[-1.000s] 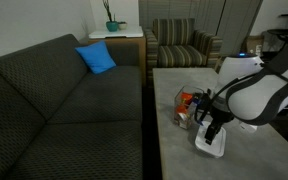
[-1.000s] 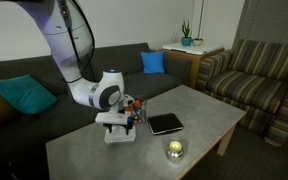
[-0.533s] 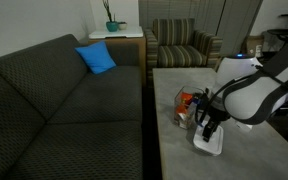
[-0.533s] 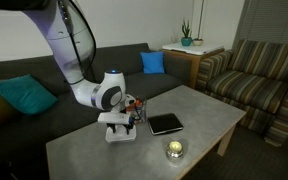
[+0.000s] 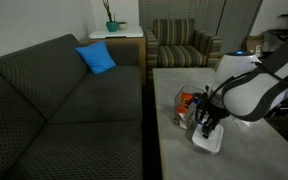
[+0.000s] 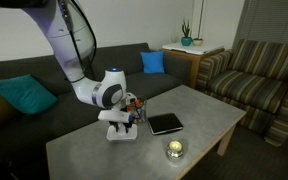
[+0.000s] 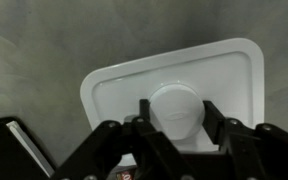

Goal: Place the white lid on top of the clear food container

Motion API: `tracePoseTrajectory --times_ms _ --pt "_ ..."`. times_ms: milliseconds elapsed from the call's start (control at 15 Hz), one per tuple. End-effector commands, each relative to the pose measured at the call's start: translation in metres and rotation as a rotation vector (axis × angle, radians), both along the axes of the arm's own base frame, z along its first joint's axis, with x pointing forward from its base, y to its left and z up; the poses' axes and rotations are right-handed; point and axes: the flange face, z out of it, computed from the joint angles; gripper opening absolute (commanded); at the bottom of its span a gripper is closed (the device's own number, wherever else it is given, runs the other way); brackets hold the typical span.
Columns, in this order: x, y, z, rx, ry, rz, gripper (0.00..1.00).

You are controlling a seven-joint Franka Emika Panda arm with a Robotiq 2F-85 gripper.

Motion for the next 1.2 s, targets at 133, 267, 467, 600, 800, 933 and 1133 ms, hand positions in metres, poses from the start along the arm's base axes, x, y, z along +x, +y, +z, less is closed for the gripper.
tracePoseTrajectory --times_ms 133,267,467,600,800,933,1133 --pt "-0.009 -0.013 0.046 -0.027 0.027 -0.087 0.29" --pt "-0.01 -0.016 0.068 -0.055 0.024 -0.106 0.29" --pt "-0.009 -0.02 0.101 -0.098 0.018 -0.116 0.29" --pt "-0.007 -0.023 0.121 -0.121 0.001 -0.102 0.29" --pt "0.005 -0.028 0.148 -0.118 -0.065 -0.081 0.29" --pt "0.016 -0.031 0.165 -0.109 -0.091 -0.064 0.29" --pt "0.035 -0.038 0.19 -0.105 -0.141 -0.037 0.29"
